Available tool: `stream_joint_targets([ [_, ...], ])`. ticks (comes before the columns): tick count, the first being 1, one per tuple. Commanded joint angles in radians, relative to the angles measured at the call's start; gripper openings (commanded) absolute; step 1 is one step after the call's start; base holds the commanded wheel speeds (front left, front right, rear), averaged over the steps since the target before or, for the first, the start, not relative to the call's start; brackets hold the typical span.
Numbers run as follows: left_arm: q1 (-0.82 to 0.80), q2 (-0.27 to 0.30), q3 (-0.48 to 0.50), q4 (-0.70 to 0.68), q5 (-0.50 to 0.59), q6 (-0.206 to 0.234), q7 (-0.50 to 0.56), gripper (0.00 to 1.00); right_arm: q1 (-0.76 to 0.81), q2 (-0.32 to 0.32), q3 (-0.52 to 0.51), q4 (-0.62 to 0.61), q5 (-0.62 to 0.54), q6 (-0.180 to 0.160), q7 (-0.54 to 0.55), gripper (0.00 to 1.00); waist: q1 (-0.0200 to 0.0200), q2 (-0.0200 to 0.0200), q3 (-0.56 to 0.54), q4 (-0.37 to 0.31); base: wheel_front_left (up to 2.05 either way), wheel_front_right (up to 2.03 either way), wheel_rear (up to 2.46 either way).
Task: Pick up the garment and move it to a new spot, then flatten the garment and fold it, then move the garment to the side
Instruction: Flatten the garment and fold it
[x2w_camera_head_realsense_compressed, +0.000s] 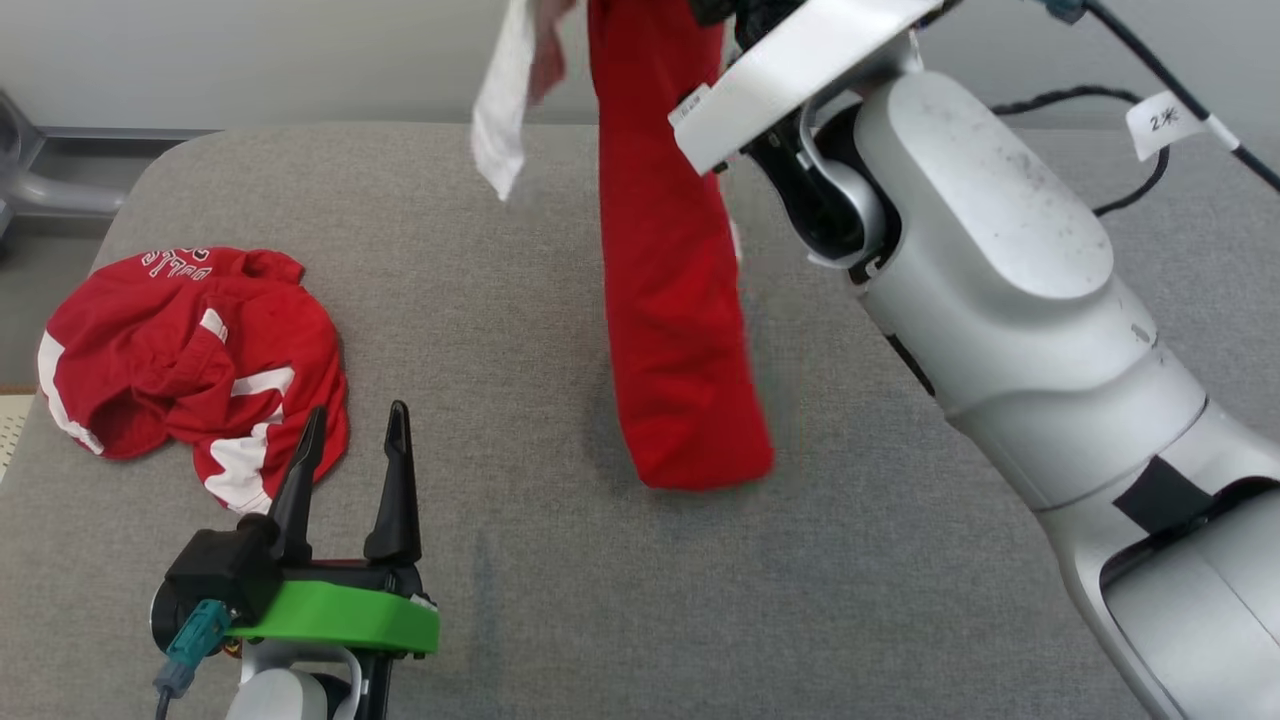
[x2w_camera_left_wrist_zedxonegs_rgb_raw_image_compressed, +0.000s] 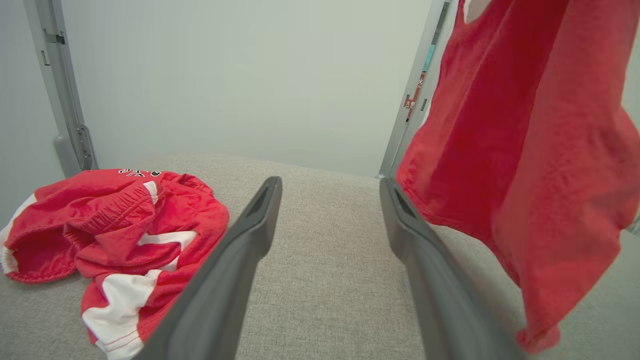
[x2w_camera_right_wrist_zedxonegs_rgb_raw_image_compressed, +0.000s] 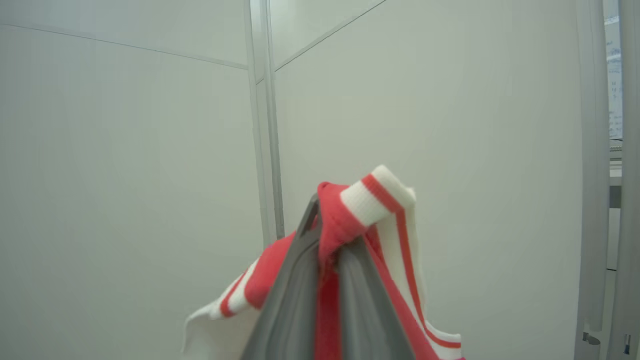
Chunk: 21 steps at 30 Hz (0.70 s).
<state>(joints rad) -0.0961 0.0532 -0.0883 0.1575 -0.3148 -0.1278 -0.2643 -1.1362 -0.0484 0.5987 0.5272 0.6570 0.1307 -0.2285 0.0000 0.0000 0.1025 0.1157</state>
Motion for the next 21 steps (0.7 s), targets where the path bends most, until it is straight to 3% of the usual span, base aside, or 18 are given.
stream_joint_targets([
  [1,-0.013,-0.001,0.000,-0.006,-0.001,-0.004,0.000,1.00,-0.020,-0.005,0.002,-0.002,-0.005,0.000,-0.015,0.00,0.0000,0.0000,0.005,0.002,0.00,0.00,0.00],
  [10,-0.013,-0.001,-0.003,-0.008,0.003,-0.004,0.000,1.00,0.110,-0.129,-0.063,0.078,-0.016,0.000,-0.036,0.00,0.0000,0.0000,0.027,-0.031,0.00,0.00,0.00],
  [16,-0.027,0.002,-0.025,-0.006,0.004,-0.004,0.000,1.00,0.249,-0.227,-0.131,0.219,-0.051,0.000,-0.037,0.00,0.0000,0.0000,0.045,-0.043,0.00,0.00,0.00],
  [21,-0.049,0.018,-0.039,-0.003,-0.001,-0.004,0.000,1.00,0.296,-0.259,-0.226,0.335,-0.074,0.000,-0.038,0.00,0.0000,0.0000,0.074,-0.042,0.00,0.00,0.00],
])
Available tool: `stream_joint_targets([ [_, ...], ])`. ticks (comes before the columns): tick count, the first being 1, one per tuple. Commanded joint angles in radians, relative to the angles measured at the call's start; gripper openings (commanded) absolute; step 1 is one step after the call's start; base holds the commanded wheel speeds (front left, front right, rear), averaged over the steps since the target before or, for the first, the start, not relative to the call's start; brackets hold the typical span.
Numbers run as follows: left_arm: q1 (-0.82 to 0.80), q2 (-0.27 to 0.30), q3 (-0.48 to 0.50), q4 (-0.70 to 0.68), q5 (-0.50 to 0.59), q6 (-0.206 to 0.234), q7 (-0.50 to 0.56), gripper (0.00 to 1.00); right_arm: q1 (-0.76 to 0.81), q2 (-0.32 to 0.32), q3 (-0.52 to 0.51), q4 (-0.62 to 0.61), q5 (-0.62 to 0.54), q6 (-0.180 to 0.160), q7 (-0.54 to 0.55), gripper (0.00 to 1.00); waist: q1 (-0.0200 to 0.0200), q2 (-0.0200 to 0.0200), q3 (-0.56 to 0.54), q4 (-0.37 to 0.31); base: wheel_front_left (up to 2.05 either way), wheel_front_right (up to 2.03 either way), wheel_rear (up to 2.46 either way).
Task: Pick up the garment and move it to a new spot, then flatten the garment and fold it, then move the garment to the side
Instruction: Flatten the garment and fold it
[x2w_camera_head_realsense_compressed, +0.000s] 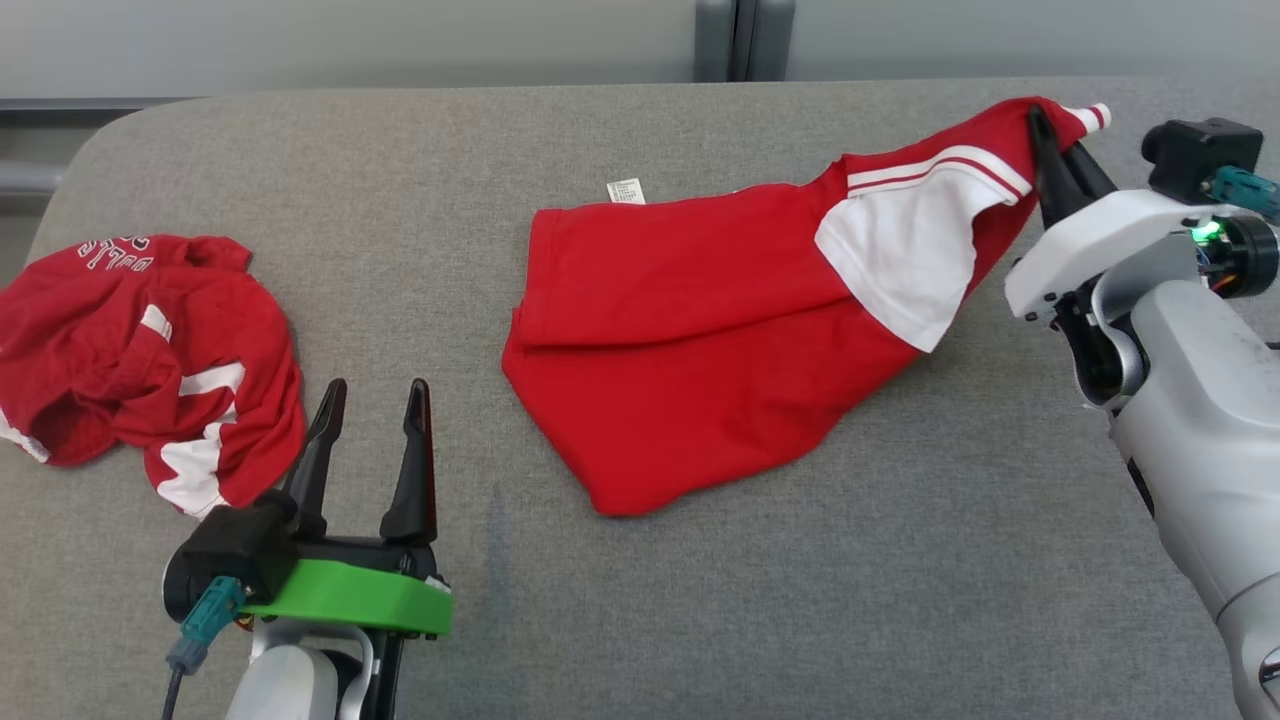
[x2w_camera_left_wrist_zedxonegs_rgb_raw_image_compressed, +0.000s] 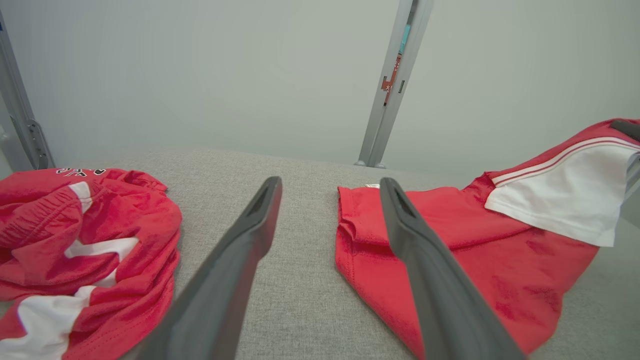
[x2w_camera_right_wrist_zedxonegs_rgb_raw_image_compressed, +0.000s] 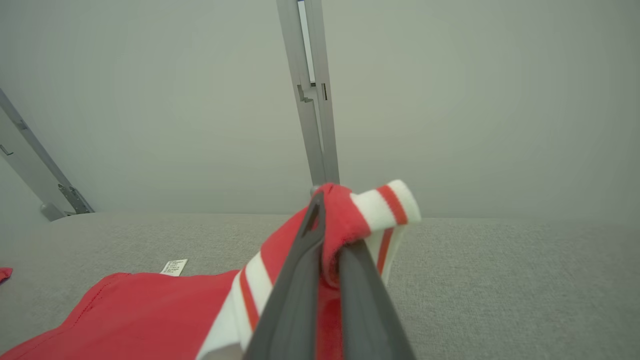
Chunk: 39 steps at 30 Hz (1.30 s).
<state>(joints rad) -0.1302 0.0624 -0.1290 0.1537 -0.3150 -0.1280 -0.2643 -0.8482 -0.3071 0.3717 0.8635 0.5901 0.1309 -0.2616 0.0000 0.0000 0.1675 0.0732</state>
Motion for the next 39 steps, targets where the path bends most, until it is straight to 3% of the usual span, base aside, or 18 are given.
stream_joint_targets([
  [1,-0.020,0.012,-0.001,0.000,0.000,-0.004,0.000,1.00,0.013,-0.001,-0.045,0.038,-0.017,0.000,-0.005,0.47,0.0000,0.0000,0.019,-0.002,0.00,0.00,0.00],
  [2,-0.022,0.013,-0.001,0.001,0.001,-0.004,0.000,1.00,0.021,0.005,-0.058,0.064,-0.019,0.000,-0.004,1.00,0.0000,0.0000,0.021,-0.003,0.00,0.00,0.00],
  [9,-0.018,0.013,0.002,0.015,0.003,-0.004,0.000,1.00,0.043,0.019,-0.120,0.231,-0.100,0.000,0.020,1.00,0.0000,0.0000,-0.002,-0.025,0.00,0.00,0.00],
  [13,-0.002,0.010,0.006,0.017,-0.001,-0.004,0.000,1.00,0.084,0.032,-0.140,0.258,-0.146,0.000,0.015,1.00,0.0000,0.0000,-0.027,-0.042,0.00,0.00,0.00],
  [19,0.016,0.004,0.014,0.013,0.001,-0.004,0.000,1.00,0.201,0.080,-0.137,0.152,-0.233,0.000,0.002,1.00,0.0000,0.0000,-0.049,-0.065,0.00,0.00,0.00],
  [26,0.008,0.002,0.023,0.002,0.000,-0.004,0.000,1.00,0.294,0.158,-0.114,-0.013,-0.391,-0.001,0.103,1.00,0.0000,0.0000,-0.039,-0.076,0.00,0.00,0.00],
  [34,-0.018,0.001,0.011,-0.005,0.004,-0.004,0.000,1.00,0.261,0.220,-0.184,-0.116,-0.588,-0.001,0.293,1.00,0.0000,0.0000,0.002,-0.053,0.00,0.00,0.00],
  [39,-0.036,0.003,0.001,-0.003,0.002,-0.004,0.000,1.00,0.233,0.240,-0.220,-0.107,-0.652,-0.001,0.337,1.00,0.0000,0.0000,0.027,-0.022,0.00,0.00,0.00],
])
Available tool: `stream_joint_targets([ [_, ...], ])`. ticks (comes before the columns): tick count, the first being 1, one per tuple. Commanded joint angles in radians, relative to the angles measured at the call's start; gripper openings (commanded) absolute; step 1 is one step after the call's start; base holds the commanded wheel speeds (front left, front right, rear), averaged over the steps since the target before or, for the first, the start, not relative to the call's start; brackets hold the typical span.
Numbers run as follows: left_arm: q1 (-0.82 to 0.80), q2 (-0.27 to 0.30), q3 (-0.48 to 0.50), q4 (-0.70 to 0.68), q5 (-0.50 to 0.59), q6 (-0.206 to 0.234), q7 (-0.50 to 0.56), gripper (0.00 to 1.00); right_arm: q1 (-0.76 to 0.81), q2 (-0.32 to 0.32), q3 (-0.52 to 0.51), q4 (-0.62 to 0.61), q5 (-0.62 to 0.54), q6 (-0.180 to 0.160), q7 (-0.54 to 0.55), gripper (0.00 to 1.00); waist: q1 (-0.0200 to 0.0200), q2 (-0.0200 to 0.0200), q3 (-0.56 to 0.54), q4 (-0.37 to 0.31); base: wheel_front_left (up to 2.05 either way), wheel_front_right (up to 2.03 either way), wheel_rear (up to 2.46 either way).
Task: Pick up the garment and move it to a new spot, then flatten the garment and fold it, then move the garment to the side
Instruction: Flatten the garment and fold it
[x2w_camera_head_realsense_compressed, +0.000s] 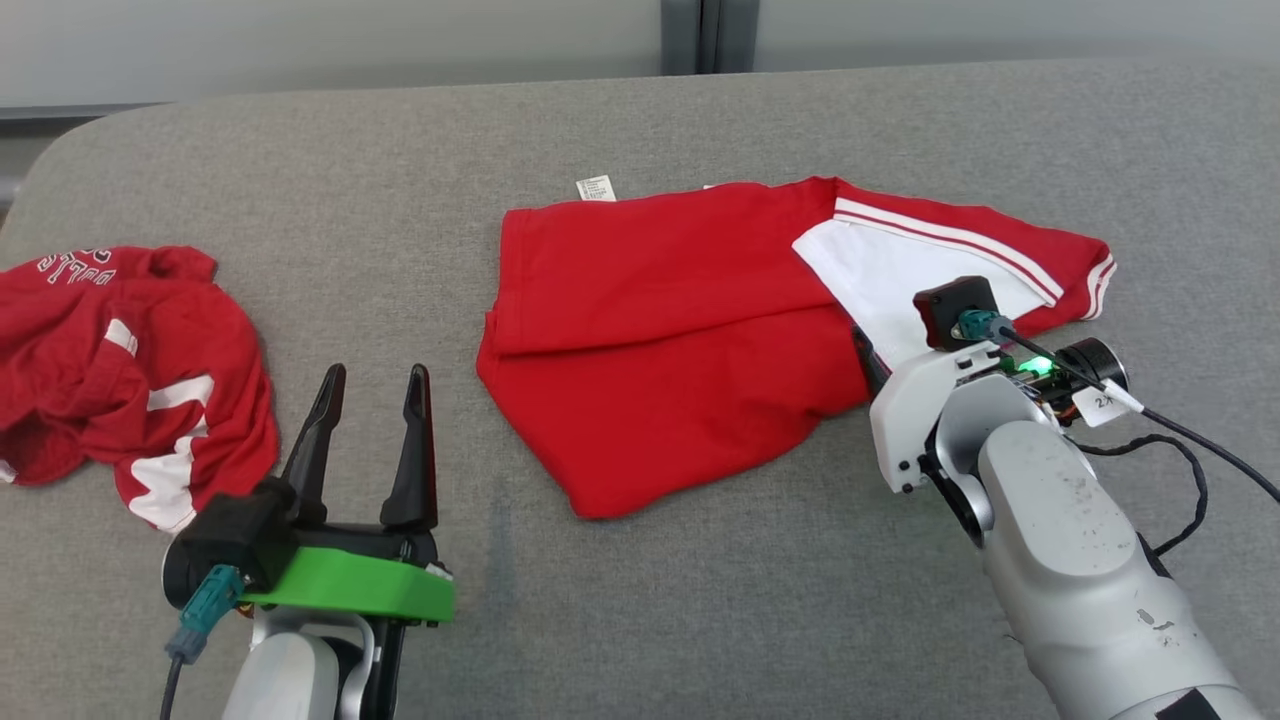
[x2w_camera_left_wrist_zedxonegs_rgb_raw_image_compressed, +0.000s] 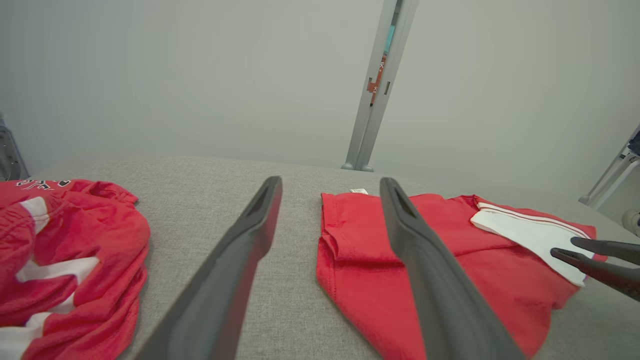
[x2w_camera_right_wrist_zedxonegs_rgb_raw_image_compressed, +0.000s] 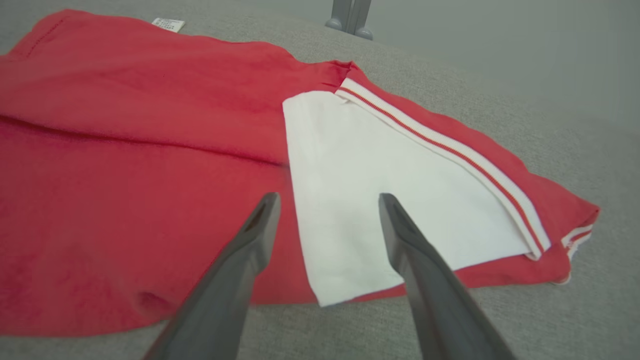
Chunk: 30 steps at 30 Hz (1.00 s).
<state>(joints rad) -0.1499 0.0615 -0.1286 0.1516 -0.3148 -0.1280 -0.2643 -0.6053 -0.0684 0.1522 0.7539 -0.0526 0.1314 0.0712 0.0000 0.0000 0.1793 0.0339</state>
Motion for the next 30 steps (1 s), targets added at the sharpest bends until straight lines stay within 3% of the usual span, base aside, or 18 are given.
stream_joint_targets([
  [1,-0.017,0.005,-0.002,0.000,0.001,-0.004,0.000,1.00,-0.017,0.003,-0.006,0.011,-0.021,-0.001,0.011,1.00,0.0000,0.0000,0.019,0.025,0.00,0.00,0.00],
  [14,-0.025,0.005,-0.018,0.005,-0.003,-0.004,0.000,1.00,-0.072,0.005,-0.154,0.107,-0.166,-0.001,0.028,1.00,0.0000,0.0000,0.040,0.076,0.00,0.00,0.00],
  [15,-0.025,0.005,-0.018,0.005,-0.003,-0.004,0.000,1.00,-0.075,0.004,-0.166,0.113,-0.176,-0.001,0.026,0.79,0.0000,0.0000,0.041,0.078,0.00,0.00,0.00],
  [16,-0.024,0.005,-0.018,0.005,-0.003,-0.004,0.000,1.00,-0.077,0.004,-0.176,0.118,-0.179,-0.001,0.025,0.36,0.0000,0.0000,0.042,0.079,0.00,0.00,0.00],
  [17,-0.024,0.006,-0.018,0.005,-0.003,-0.004,0.000,1.00,-0.079,0.005,-0.189,0.120,-0.185,-0.001,0.018,0.00,0.0000,0.0000,0.043,0.080,0.00,0.00,0.00],
  [24,-0.022,0.007,-0.011,0.010,-0.001,-0.004,0.000,1.00,-0.083,0.009,-0.239,0.136,-0.210,-0.001,-0.021,0.00,0.0000,0.0000,0.037,0.073,0.00,0.00,0.00],
  [30,-0.003,0.007,0.004,0.013,0.000,-0.004,0.000,1.00,-0.030,0.015,-0.231,0.086,-0.163,-0.001,-0.107,0.00,0.0000,0.0000,0.001,0.044,0.00,0.00,0.00],
])
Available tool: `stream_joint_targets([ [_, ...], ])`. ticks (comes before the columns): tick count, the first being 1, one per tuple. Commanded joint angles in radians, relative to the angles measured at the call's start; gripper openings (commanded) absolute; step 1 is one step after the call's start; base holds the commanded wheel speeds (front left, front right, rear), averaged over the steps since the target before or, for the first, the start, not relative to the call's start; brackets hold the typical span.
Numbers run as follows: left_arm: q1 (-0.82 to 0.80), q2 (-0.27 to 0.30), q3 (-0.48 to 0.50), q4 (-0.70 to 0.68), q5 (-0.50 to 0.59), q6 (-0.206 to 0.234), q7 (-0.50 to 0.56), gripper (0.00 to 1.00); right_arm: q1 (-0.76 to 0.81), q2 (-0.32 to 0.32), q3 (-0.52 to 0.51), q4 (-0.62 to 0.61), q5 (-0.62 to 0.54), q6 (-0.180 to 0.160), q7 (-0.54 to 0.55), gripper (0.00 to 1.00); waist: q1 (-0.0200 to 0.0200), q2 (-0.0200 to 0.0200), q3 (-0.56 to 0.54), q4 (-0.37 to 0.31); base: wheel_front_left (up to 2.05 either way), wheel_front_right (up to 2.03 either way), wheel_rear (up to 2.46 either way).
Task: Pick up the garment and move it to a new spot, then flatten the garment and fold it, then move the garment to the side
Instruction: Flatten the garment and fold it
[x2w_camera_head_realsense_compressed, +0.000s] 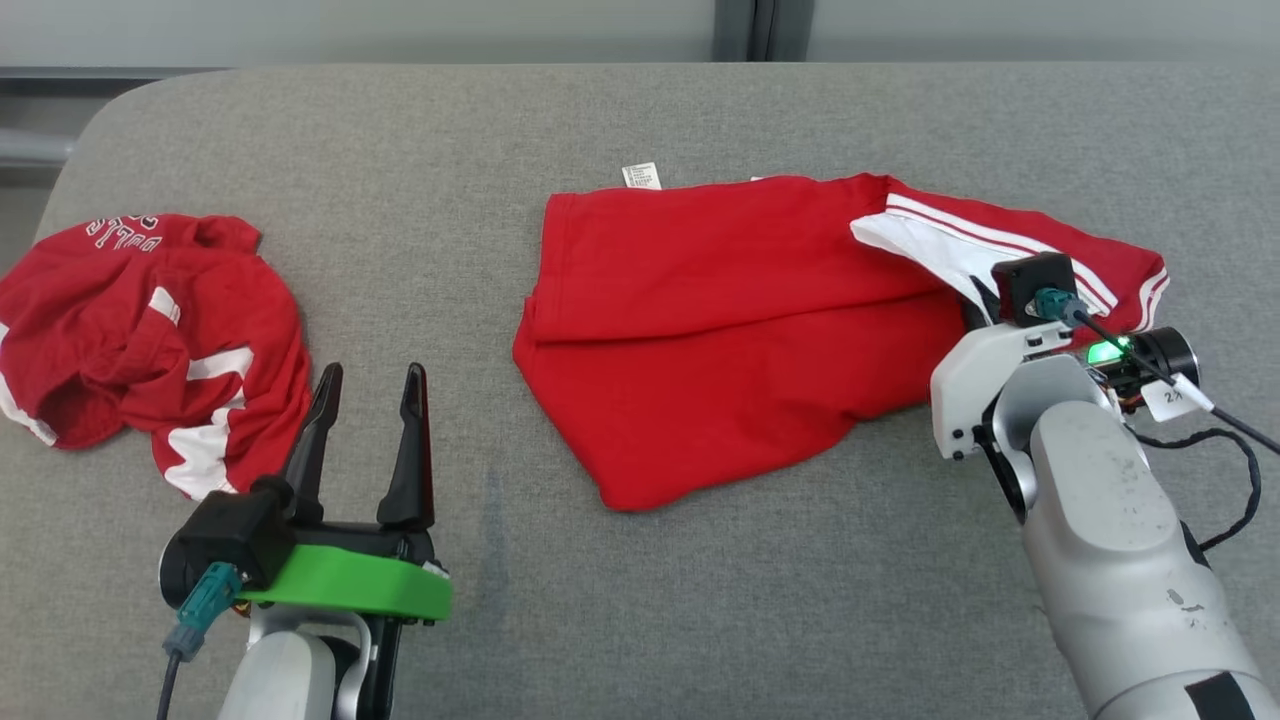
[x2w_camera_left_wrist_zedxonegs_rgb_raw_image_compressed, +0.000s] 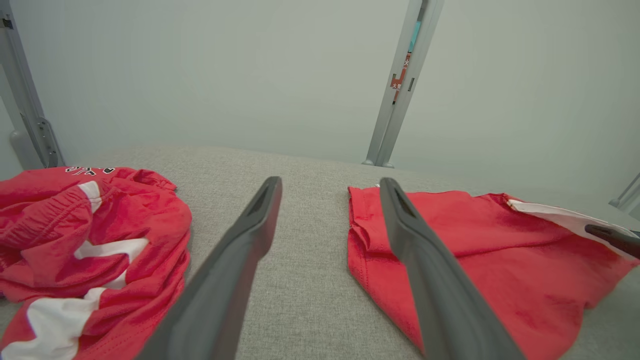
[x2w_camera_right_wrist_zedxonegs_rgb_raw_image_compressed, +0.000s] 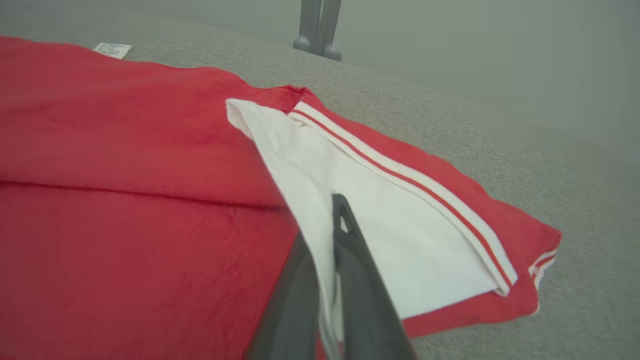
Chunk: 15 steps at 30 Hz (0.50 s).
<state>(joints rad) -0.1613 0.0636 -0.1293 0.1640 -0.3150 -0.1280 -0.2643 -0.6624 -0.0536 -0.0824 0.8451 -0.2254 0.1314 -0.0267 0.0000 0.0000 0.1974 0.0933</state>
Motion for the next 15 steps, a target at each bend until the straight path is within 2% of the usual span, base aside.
stream_joint_targets([
  [1,0.012,0.005,0.006,0.001,0.001,-0.004,0.000,1.00,0.043,0.000,0.011,-0.023,0.017,-0.001,-0.017,0.00,0.0000,0.0000,-0.024,-0.022,0.00,0.00,0.00],
  [5,0.030,0.006,0.018,-0.002,0.005,-0.004,0.000,1.00,0.141,0.002,0.053,-0.140,0.038,-0.001,-0.027,0.00,0.0000,0.0000,-0.052,-0.055,0.00,0.00,0.00],
  [9,0.037,0.006,0.025,-0.006,0.008,-0.004,0.000,1.00,0.275,0.002,0.092,-0.308,0.069,-0.001,0.002,0.00,0.0000,0.0000,-0.067,-0.088,0.00,0.00,0.00],
  [15,0.043,0.004,0.037,-0.008,0.006,-0.004,0.000,1.00,0.488,-0.037,0.126,-0.568,0.122,-0.001,0.125,0.00,0.0000,0.0000,-0.075,-0.130,0.00,0.00,0.00],
])
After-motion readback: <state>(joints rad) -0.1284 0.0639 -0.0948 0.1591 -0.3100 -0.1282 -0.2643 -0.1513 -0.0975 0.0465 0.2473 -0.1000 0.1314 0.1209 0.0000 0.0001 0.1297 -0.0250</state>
